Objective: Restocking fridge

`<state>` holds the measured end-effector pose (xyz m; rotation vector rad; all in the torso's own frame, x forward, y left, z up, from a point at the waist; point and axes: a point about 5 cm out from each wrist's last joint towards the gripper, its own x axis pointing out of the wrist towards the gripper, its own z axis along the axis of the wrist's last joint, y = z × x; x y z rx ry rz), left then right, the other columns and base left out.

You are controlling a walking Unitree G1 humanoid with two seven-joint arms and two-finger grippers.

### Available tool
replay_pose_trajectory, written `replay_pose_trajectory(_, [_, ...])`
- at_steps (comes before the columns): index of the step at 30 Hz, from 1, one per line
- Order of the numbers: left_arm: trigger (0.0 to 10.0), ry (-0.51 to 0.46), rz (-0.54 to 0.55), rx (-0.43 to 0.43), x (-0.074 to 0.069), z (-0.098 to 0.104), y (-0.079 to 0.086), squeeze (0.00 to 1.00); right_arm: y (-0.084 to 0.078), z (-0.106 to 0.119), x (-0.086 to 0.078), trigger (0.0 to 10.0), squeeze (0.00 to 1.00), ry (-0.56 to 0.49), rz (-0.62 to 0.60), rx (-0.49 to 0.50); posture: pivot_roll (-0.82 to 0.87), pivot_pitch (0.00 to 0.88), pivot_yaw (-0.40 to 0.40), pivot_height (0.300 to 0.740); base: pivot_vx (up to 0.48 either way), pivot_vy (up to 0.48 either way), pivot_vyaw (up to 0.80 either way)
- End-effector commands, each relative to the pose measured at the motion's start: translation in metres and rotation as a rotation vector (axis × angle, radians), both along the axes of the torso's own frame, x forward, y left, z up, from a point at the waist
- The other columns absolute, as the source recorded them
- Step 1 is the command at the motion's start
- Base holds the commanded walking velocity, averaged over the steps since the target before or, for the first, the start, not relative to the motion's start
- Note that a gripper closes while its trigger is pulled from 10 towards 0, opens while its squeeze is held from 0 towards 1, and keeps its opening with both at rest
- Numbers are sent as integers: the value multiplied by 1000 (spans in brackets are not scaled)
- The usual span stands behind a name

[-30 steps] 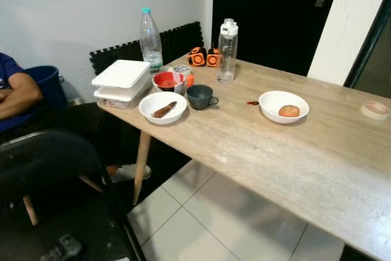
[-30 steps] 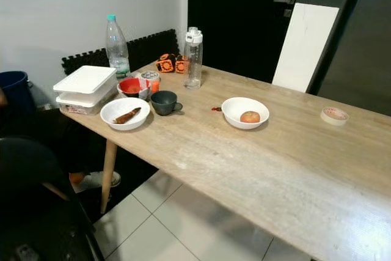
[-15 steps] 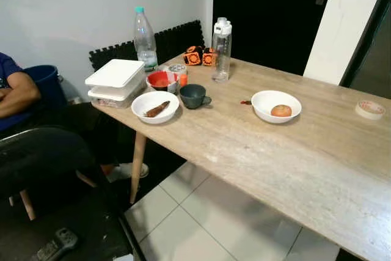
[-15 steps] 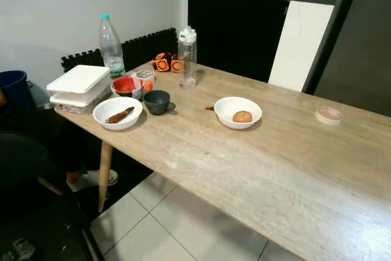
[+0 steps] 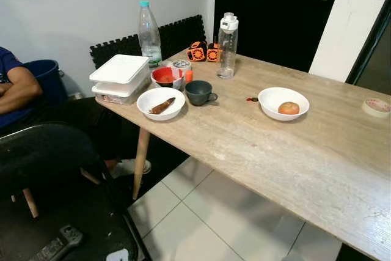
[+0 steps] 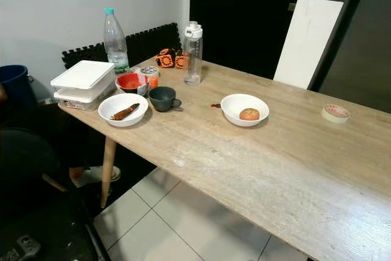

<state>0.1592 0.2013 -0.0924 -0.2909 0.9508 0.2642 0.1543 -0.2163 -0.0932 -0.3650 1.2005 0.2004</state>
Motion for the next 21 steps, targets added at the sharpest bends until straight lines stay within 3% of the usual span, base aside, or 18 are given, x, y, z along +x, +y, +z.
replay_pose_trajectory(1, [10000,-21,38,21,5,4,11,0,1,-1,-3,10000,0,14,-11,12,-83,0,13,740,0,0,-763])
replay_pose_trajectory(10, [10000,-3,26,33,5,4,12,0,2,-2,-4,10000,0,23,-14,11,-86,0,17,740,0,0,-763])
replay_pose_trajectory(13, [10000,50,30,42,-11,-3,11,0,2,-2,-4,10000,0,26,-14,13,-86,0,18,740,0,0,-756])
replay_pose_trajectory(21, [10000,86,42,52,-25,-7,14,0,2,-2,-3,10000,0,19,-5,8,-86,0,18,740,0,0,-756])
